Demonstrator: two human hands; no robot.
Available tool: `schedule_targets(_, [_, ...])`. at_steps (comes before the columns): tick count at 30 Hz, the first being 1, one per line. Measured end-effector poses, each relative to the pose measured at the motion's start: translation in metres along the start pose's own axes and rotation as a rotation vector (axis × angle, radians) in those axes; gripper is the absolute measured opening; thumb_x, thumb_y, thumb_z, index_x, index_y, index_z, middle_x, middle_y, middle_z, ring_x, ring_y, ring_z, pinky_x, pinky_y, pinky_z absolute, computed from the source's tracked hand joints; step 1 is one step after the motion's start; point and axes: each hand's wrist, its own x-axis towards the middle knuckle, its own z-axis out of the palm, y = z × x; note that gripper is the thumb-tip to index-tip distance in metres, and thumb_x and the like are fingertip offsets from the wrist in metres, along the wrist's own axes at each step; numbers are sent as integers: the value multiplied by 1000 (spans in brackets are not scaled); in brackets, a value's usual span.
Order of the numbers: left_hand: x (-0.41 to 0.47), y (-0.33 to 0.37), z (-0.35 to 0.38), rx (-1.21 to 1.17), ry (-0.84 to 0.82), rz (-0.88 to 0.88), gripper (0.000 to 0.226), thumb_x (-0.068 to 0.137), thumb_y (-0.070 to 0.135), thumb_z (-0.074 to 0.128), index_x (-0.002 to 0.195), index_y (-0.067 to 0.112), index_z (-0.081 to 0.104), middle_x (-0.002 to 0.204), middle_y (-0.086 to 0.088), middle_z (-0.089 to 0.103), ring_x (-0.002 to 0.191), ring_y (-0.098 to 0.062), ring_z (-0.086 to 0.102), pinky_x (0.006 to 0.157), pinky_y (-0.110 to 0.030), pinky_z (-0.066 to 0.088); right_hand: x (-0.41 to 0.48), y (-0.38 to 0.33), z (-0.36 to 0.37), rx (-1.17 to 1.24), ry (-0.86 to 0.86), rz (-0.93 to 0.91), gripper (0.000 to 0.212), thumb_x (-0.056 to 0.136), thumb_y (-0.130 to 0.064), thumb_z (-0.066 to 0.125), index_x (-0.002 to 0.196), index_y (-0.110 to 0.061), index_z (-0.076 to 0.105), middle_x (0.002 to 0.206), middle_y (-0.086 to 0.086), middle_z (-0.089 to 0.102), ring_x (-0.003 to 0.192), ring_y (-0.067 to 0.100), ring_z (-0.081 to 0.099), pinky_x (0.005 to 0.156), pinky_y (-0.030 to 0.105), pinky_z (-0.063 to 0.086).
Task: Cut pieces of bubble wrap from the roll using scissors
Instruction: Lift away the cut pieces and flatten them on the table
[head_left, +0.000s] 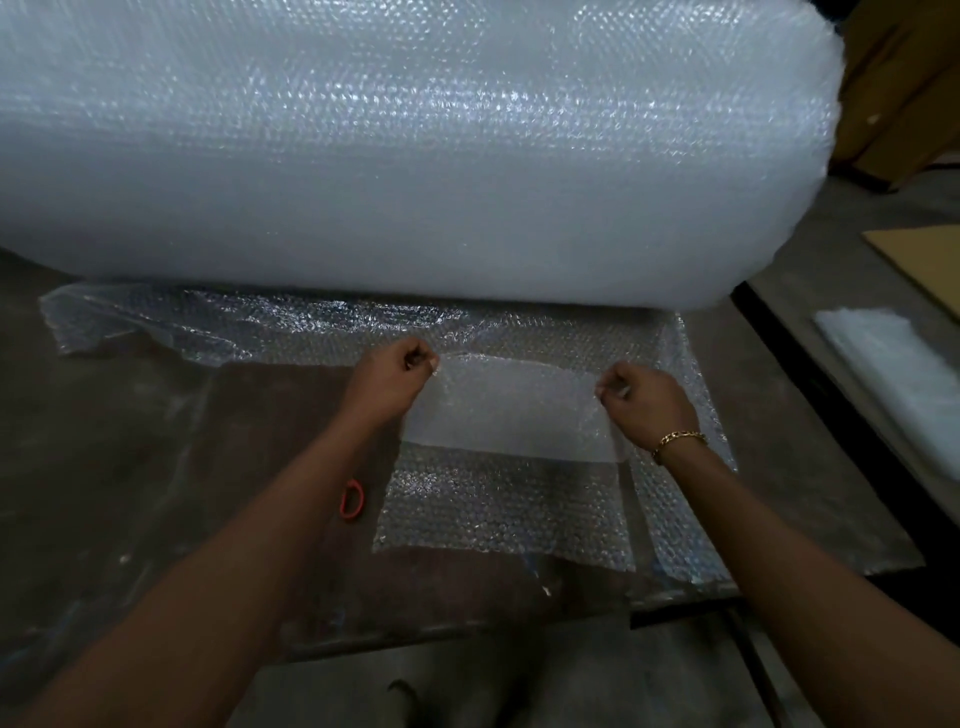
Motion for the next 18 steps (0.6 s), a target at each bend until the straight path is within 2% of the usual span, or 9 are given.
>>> schedule_targets(3, [22, -7, -1, -11, -8, -12, 6, 95, 20, 67, 93, 25, 70, 88, 3, 70, 86, -20, 66, 78, -36, 51, 16, -6, 3, -27, -9, 27, 8, 88, -29, 63, 80, -32, 64, 97, 0, 72, 86, 24, 65, 73, 34, 52])
schedule_targets(5, [31, -10, -2, -50, -2, -19, 4, 95, 22, 68, 94, 24, 71, 91, 2, 72, 89, -21, 67, 85, -40, 54, 21, -12, 4, -118, 18, 13, 6, 88, -31, 62, 92, -30, 67, 110, 4, 70, 98, 29, 62, 82, 39, 53])
schedule_targets(7, [38, -10, -3, -119, -3, -31, 7, 94, 22, 69, 93, 29, 70, 92, 5, 72, 91, -20, 68, 88, -41, 55, 20, -19, 8, -256, 162, -38, 24, 86, -30, 66, 109, -23, 66, 119, 8, 63, 112, 33, 53, 89, 43, 45])
schedule_targets(9, [44, -10, -2, -170, 3, -50, 8, 94, 23, 69, 91, 30, 70, 91, 6, 72, 91, -21, 68, 89, -41, 54, 10, -35, 12, -278, 343, -155, 28, 83, -29, 68, 110, -20, 65, 115, 8, 60, 109, 31, 51, 88, 43, 42])
schedule_targets(10, [46, -9, -2, -188, 8, -57, 8, 93, 23, 69, 90, 30, 70, 91, 7, 72, 91, -21, 68, 89, -42, 55, 2, -46, 17, -261, 379, -239, 25, 84, -29, 67, 106, -19, 65, 109, 7, 59, 103, 28, 51, 85, 41, 42])
schedule_targets(11, [48, -9, -2, -203, 12, -66, 6, 93, 25, 69, 90, 30, 71, 91, 8, 73, 91, -20, 69, 89, -43, 56, -5, -56, 24, -225, 360, -326, 20, 85, -28, 65, 102, -18, 65, 103, 5, 60, 97, 25, 52, 82, 40, 43])
schedule_targets(14, [55, -6, -2, -287, 19, -105, 5, 95, 23, 67, 94, 24, 72, 94, 2, 73, 91, -22, 69, 89, -45, 56, -32, -82, 57, -142, 83, -473, 16, 88, -31, 56, 93, -19, 65, 90, 0, 63, 83, 18, 54, 70, 36, 49])
schedule_targets(16, [59, -2, -2, -353, 37, -109, 10, 95, 17, 66, 90, 24, 70, 92, -3, 73, 86, -20, 67, 86, -44, 56, -46, -87, 81, -219, -58, -474, 23, 88, -37, 57, 99, -20, 66, 96, 1, 65, 87, 22, 57, 70, 34, 48])
schedule_targets(18, [61, 0, -2, -395, 50, -93, 14, 94, 15, 67, 86, 27, 70, 88, -3, 72, 81, -18, 64, 83, -41, 55, -54, -84, 98, -289, -153, -403, 34, 88, -42, 57, 113, -19, 65, 113, 4, 64, 101, 26, 57, 80, 37, 48])
